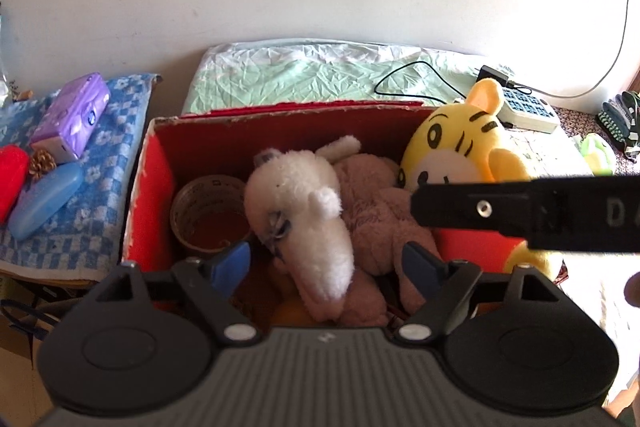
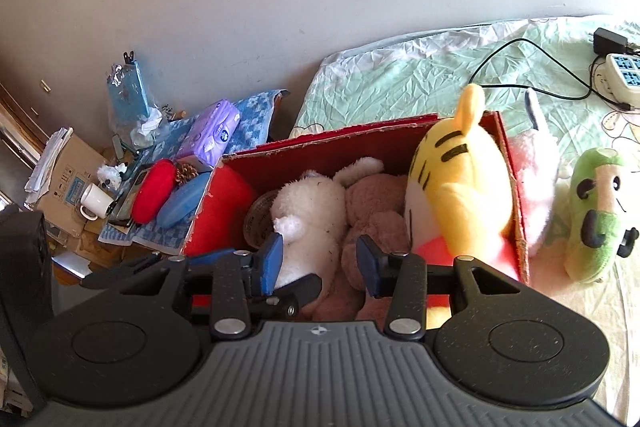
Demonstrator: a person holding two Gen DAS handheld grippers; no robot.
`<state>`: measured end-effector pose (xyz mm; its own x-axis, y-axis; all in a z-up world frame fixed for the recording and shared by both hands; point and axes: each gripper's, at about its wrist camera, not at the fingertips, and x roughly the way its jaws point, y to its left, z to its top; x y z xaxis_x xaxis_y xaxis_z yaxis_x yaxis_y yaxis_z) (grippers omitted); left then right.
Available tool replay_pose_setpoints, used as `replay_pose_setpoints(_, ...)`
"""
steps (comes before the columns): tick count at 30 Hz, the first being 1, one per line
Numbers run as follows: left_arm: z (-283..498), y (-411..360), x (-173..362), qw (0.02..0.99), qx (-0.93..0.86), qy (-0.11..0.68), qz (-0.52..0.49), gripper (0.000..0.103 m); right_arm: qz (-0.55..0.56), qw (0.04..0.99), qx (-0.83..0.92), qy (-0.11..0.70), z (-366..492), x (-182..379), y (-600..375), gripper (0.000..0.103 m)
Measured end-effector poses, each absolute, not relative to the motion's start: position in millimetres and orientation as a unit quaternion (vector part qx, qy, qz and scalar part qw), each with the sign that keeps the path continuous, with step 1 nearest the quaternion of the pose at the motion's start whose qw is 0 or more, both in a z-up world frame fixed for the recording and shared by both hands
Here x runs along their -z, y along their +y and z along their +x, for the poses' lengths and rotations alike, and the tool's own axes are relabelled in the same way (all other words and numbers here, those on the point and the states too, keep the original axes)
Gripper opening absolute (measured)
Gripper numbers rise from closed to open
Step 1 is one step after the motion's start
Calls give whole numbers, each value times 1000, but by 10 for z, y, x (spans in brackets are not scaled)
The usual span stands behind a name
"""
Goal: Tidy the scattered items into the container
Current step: 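Withdraw the right gripper from the box back toward the plush toys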
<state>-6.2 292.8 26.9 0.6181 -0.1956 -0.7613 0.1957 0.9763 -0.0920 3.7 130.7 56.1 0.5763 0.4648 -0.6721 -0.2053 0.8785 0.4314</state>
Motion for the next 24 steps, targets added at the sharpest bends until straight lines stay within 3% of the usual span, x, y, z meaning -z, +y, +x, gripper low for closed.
replay_pose_setpoints(18,-147,2556,-476,904,13,425,43,85,174,869,-240,398,1,-763,855,47)
replay_pose_setpoints(24,-202,2373,-510,909,-4,415,48,89,181,861,-263,395,47,-762,590,47)
